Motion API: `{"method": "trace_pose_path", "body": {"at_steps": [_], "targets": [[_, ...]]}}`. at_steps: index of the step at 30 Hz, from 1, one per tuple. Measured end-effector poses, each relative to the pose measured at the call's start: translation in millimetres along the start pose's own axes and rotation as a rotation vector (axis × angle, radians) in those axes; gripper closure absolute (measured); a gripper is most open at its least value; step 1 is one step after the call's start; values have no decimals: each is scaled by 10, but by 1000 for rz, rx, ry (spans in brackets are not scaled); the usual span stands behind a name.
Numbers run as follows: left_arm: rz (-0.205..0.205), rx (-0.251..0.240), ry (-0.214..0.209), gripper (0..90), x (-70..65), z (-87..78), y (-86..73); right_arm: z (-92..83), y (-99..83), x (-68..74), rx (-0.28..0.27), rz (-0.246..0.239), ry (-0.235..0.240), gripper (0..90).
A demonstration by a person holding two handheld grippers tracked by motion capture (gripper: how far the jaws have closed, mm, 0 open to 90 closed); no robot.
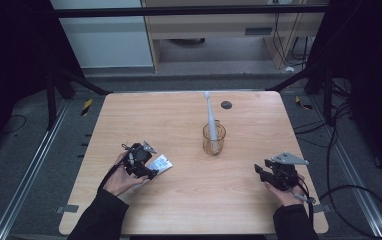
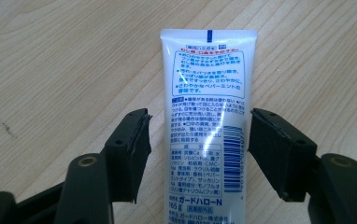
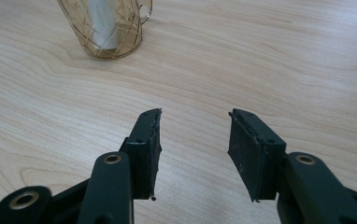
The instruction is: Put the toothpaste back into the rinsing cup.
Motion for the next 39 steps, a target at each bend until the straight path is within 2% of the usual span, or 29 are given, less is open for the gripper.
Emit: {"method": "trace_pose_path", "body": {"at_steps": [7, 20, 23, 27, 31, 37, 39], "targets": [[30, 27, -8, 393, -32, 81, 32, -2, 4, 8, 3, 2, 4, 536], [39, 71, -37, 406, -8, 168, 84, 10, 3, 5, 7, -5, 2, 536], [46, 84, -29, 401, -16, 207, 87, 15, 4, 15, 8, -10, 3, 536], [35, 87, -36, 408, -6, 214, 92, 11, 10, 19, 9, -6, 5, 537], [26, 98, -36, 463, -4, 206, 106, 16, 5, 16, 10, -7, 4, 537], [-37, 73, -66, 636, 56, 127, 107, 18, 3, 15, 10, -8, 2, 539], [-46, 69, -71, 664, 74, 110, 101, 23, 0, 12, 11, -5, 2, 539]]}}
Point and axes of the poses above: each handheld gripper's, and its own axes: z roughly forward along the jaws, y roughly out of its top, x roughly to its left, the point moved 2 cm from there along z, roughly forward along the jaws, and after that the axes turned 2 degrees about -z, right-handed, at the moved point
